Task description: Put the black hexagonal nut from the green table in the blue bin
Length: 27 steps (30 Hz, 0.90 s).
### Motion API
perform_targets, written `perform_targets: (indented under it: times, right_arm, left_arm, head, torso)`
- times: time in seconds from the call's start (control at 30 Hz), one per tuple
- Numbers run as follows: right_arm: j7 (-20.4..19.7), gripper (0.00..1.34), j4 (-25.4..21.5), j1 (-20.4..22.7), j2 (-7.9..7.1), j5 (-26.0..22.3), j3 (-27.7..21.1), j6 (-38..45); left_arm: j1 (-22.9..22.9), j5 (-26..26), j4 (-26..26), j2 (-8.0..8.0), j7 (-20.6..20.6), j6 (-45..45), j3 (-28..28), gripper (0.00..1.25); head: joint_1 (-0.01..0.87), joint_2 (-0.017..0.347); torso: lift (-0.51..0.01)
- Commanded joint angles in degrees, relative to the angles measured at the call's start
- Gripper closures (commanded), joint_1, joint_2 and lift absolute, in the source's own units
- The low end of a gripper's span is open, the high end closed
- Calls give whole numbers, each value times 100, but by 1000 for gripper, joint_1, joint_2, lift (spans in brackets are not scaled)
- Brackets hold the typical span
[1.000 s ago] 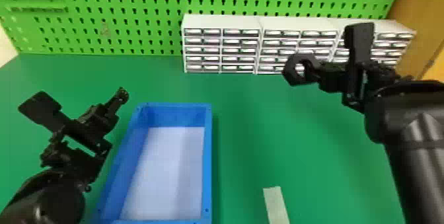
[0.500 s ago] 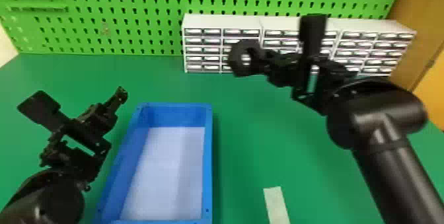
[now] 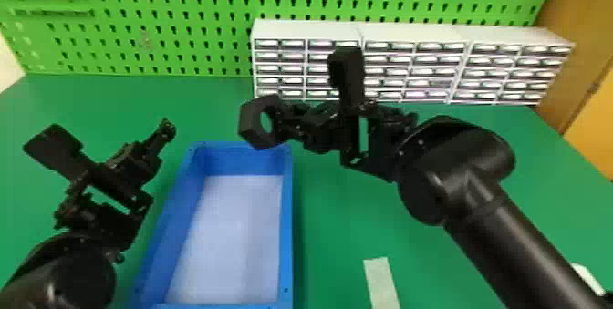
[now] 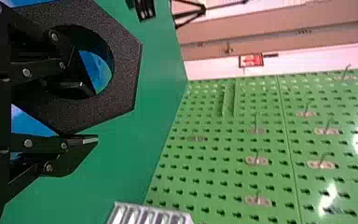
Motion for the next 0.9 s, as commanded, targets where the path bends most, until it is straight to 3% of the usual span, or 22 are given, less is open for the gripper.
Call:
perform_targets:
  times: [0.0,0.37,0.73,0.87]
  right_arm:
    - [-4,1004,53,-104,-54,-209,347,-35]
    - [-22,1003,211,-315,-98,-640,962,-131]
    - [-31,998,211,-324,-89,-710,1164,-140]
    - [-48,846,220,-324,-89,-719,1164,-131]
  left_arm:
    - [-6,-2,0,0,0,0,0,156]
    - [-41,-10,0,0,0,0,-26,156]
    - [-41,-10,0,0,0,0,-35,156]
    - [-41,-10,0,0,0,0,-44,156]
  head:
    - [692,9]
    - [692,9]
    - [692,9]
    - [692,9]
  torso:
    - [-97]
    - [-97]
    - [-97]
    - [-97]
